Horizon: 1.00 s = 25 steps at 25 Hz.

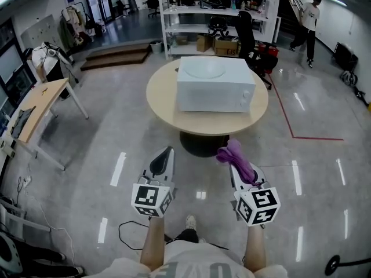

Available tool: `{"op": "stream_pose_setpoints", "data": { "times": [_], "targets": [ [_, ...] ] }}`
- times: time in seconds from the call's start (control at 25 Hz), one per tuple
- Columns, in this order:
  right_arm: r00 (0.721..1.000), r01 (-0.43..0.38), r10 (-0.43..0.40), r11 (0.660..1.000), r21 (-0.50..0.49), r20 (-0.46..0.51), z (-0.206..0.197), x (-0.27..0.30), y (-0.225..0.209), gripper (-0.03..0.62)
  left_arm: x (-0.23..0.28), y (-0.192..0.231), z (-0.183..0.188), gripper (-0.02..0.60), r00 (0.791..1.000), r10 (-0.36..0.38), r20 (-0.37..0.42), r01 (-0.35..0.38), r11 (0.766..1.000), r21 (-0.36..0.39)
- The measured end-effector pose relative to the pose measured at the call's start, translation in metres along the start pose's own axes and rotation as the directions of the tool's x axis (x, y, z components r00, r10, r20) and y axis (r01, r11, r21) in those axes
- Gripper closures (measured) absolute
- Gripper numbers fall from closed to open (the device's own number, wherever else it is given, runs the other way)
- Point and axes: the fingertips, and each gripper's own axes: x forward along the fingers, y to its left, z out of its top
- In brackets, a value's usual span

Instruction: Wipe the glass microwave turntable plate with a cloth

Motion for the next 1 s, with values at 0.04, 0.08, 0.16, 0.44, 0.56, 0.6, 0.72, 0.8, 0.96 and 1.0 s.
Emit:
{"op": "stream_pose_setpoints", "data": {
  "times": [0.04,0.08,0.16,0.44,0.56,0.6,0.72,0.8,0.96,1.0],
  "targets": [
    [1.0,0.001,-0.001,1.0,-0.001,-0.003,-0.003,-0.01,0.003,0.546,-0.011,-0.005,0.003,0.578,1.0,0.003,0.005,-0.003,1.0,-0.001],
    [1.0,0.003,-0.003,1.0,0.002,-0.004,-0.005,-0.019,0.005,0.546,-0.02,-0.009,0.006,0.578,1.0,0.004,0.008,-0.004,1.0,-0.001],
    [1.0,0.008,-0.008,1.0,0.012,0.003,-0.006,-0.032,0.007,0.546,-0.031,-0.017,0.01,0.578,1.0,-0.001,0.009,0.001,1.0,0.007],
    [0.996,0.053,-0.054,0.998,0.014,0.066,0.002,-0.047,0.014,0.546,-0.035,-0.021,0.022,0.578,0.999,-0.04,0.035,0.038,0.998,0.039],
    [0.994,0.081,-0.08,0.997,-0.015,0.07,0.005,-0.05,0.017,0.546,-0.037,-0.021,0.021,0.578,0.998,-0.057,0.033,0.056,0.998,0.039],
    [0.994,0.09,-0.088,0.996,-0.02,0.069,0.004,-0.051,0.017,0.546,-0.038,-0.021,0.02,0.578,0.998,-0.063,0.028,0.062,0.997,0.043],
    [0.991,0.117,-0.116,0.993,-0.016,0.061,0.0,-0.052,0.014,0.546,-0.04,-0.022,0.014,0.578,0.997,-0.079,0.017,0.078,0.996,0.039],
    [0.99,0.127,-0.126,0.992,-0.017,0.057,-0.001,-0.052,0.014,0.546,-0.04,-0.021,0.01,0.578,0.997,-0.082,0.013,0.081,0.996,0.035],
    [0.99,0.128,-0.126,0.991,-0.027,0.056,0.002,-0.043,0.015,0.546,-0.036,-0.013,0.009,0.578,0.997,-0.072,0.015,0.072,0.997,0.034],
    [0.991,0.126,-0.124,0.992,-0.031,0.055,0.003,-0.041,0.015,0.546,-0.035,-0.011,0.01,0.578,0.997,-0.069,0.016,0.069,0.997,0.033]
  ]
}}
